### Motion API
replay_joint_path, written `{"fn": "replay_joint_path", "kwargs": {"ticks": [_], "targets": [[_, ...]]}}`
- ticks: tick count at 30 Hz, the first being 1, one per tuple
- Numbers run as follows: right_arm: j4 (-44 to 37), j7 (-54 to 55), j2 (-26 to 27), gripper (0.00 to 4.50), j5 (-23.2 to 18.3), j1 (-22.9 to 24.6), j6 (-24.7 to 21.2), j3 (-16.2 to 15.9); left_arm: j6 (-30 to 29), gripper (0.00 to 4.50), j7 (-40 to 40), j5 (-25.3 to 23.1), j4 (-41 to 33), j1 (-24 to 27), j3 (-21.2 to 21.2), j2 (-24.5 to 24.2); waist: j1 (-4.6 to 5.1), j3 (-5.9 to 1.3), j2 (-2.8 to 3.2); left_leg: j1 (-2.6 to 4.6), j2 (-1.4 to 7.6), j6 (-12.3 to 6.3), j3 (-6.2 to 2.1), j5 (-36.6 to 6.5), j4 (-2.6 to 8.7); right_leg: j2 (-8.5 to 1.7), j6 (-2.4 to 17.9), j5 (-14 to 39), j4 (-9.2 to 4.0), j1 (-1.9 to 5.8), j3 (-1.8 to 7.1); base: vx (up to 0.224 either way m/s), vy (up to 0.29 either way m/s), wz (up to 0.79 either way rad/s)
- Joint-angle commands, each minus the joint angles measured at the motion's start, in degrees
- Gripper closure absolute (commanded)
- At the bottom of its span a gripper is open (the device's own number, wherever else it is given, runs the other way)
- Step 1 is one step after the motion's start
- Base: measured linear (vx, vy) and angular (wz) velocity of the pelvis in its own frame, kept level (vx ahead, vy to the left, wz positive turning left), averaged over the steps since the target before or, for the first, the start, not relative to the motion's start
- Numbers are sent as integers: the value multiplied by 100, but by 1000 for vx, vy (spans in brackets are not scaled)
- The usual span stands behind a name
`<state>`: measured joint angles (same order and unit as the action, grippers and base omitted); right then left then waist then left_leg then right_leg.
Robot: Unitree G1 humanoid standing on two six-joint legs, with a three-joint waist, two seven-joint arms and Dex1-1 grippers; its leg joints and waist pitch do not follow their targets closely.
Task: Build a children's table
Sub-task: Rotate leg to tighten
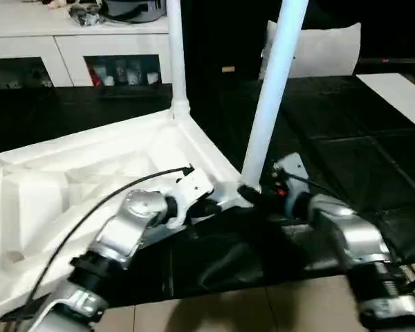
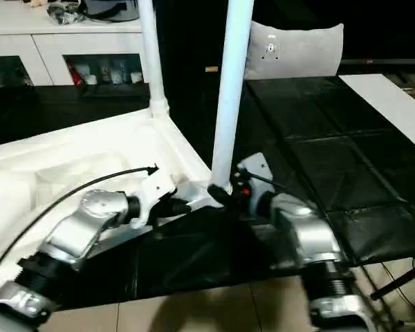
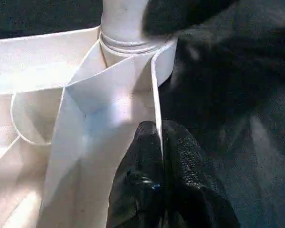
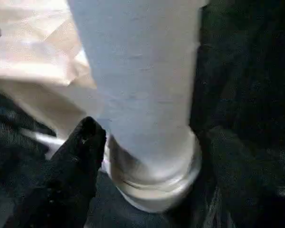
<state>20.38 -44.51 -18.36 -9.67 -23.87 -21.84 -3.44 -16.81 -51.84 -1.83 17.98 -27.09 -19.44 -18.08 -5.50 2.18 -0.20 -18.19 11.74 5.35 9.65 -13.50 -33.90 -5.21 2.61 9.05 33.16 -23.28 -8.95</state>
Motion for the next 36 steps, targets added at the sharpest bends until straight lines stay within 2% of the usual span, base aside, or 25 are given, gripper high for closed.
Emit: {"fn": "replay_joint_path", "kwargs": {"ticks": [1,4,5,6,11,12,15,19,22,24,27,28,30,36], "targets": [[-184,-445,-211,56,-72,15,55,-142,382,450,-441,30,-28,-22,-219,-144,-19,-341,-3,-97,147,-379,-20,-389,370,-394,614,1619,-366,407,398,0,0,0],[-336,-1187,-572,56,-205,27,93,-298,601,450,-1017,98,-115,25,-344,-467,-69,-346,-1,-97,157,-435,-24,-418,367,-396,565,1652,-359,412,406,0,0,0],[-384,-1416,-666,56,-251,36,119,-352,653,450,-1161,108,-125,24,-368,-550,-76,-346,-24,-94,168,-450,-20,-386,364,-384,597,1572,-345,400,402,0,0,0],[-418,-1612,-745,56,-283,42,154,-402,706,450,-1283,109,-127,18,-390,-621,-104,-345,-7,-94,174,-460,-23,-358,364,-394,643,1519,-336,395,404,0,0,0],[-466,-2301,-956,56,-358,45,323,-558,926,450,-1885,127,-178,-2,-542,-941,-131,-345,-41,-92,192,-441,-15,-338,370,-404,738,1480,-306,393,413,0,0,0],[-499,-2436,-999,82,-401,67,324,-604,975,450,-1966,126,-173,-11,-579,-988,-130,-342,-63,-96,195,-431,-15,-332,369,-398,745,1484,-300,392,411,0,0,0],[-615,-2775,-1080,89,-540,145,257,-728,1091,450,-2148,108,-162,-36,-686,-1086,-162,-341,-64,-89,199,-423,-12,-321,369,-411,719,1531,-307,389,420,0,0,0],[-520,-2961,-1047,133,-539,157,283,-818,1211,450,-2246,56,-140,-34,-737,-1117,-175,-339,-90,-89,186,-357,-11,-401,373,-414,633,1741,-331,390,411,0,0,0],[-491,-3050,-1044,142,-553,162,278,-865,1244,450,-2266,39,-130,-33,-744,-1113,-192,-336,-98,-86,191,-339,-9,-396,375,-411,589,1814,-342,383,413,0,0,0],[-508,-3076,-1032,172,-568,176,271,-881,1266,450,-2266,27,-121,-38,-750,-1116,-219,-342,-86,-79,193,-327,-11,-370,374,-410,576,1788,-338,380,416,0,0,0],[-494,-3106,-1005,191,-578,185,267,-884,1308,450,-2254,6,-81,-54,-768,-1115,-249,-352,-92,-82,195,-314,-12,-289,371,-404,611,1617,-305,381,418,0,0,0],[-488,-3120,-993,213,-593,192,243,-890,1323,450,-2255,-1,-67,-51,-772,-1119,-256,-349,-57,-89,192,-305,-15,-300,372,-408,616,1617,-306,386,415,0,0,0],[-488,-3125,-989,213,-601,195,233,-891,1327,450,-2254,-3,-61,-51,-773,-1119,-250,-349,-76,-89,190,-291,-13,-333,372,-402,605,1636,-317,388,412,0,0,0],[-622,-3142,-957,242,-715,299,99,-891,1240,450,-2236,91,-94,20,-723,-1089,-254,-348,-72,-89,190,-273,-14,-376,374,-401,583,1674,-325,391,409,0,0,0]]}}
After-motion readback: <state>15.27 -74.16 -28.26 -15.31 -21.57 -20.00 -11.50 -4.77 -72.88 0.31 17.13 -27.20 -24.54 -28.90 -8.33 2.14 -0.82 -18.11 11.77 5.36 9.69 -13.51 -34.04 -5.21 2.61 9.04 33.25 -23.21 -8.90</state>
